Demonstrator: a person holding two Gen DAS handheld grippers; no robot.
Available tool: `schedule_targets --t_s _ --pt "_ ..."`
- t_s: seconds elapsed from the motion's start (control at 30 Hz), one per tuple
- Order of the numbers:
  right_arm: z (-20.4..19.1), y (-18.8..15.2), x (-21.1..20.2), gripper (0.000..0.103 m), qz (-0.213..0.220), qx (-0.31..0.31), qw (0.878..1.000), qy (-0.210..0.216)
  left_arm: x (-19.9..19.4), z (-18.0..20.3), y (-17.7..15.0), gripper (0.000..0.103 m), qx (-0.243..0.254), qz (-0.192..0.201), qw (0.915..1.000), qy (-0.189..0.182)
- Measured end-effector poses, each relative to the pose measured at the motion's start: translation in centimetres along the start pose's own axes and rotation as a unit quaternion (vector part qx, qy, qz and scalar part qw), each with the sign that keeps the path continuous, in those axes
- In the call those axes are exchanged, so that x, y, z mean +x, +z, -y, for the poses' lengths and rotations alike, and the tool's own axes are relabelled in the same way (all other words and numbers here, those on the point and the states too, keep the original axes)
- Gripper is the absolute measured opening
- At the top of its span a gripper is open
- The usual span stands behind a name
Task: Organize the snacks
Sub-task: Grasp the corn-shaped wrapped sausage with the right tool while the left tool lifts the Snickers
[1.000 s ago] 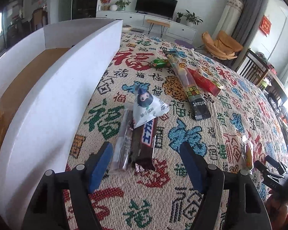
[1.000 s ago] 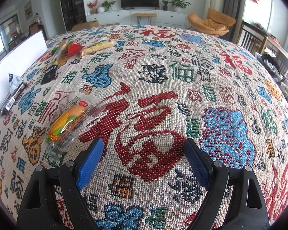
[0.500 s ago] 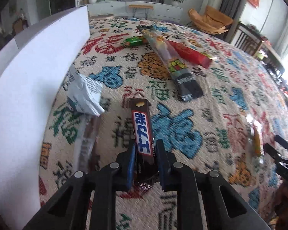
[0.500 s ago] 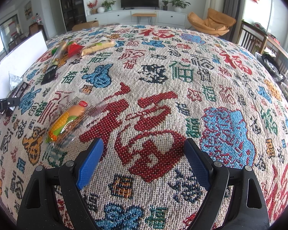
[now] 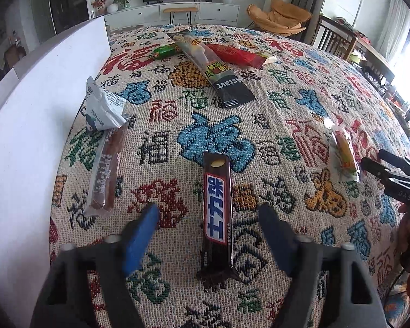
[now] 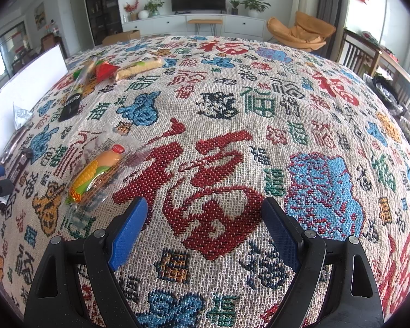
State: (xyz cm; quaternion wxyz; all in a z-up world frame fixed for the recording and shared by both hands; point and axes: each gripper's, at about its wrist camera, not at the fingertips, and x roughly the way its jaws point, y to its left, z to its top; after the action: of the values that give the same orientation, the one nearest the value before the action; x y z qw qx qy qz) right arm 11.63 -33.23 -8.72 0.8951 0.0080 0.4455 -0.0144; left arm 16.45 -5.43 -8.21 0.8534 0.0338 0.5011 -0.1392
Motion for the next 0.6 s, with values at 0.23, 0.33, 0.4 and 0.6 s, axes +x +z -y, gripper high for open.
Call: schedule_targets --t_s 0.23,0.33,0.4,0.6 --pt "2.8 -0.2 -2.0 0.086 0.007 0.14 0.98 0.138 -1.5 -1.6 -2.7 0.018 -0.041 0.041 0.9982 -0.015" --pt "-0.3 1.1 -1.0 0.086 -0.07 0.163 0.962 0.209 -2.1 -2.2 -2.6 0.018 -0.06 0.055 0.9964 -0.022" --pt "-2.9 2.4 0.3 0.086 -0.102 0.148 0.963 0.199 -2.3 -2.5 -2.7 0.018 -0.067 0.06 0.9958 -0.02" --pt "-9.2 5.6 2.8 0.048 -0.099 0.041 0.992 0.073 -4.0 -3.4 -3.3 0.018 -0.09 0.094 0.9912 -0.027"
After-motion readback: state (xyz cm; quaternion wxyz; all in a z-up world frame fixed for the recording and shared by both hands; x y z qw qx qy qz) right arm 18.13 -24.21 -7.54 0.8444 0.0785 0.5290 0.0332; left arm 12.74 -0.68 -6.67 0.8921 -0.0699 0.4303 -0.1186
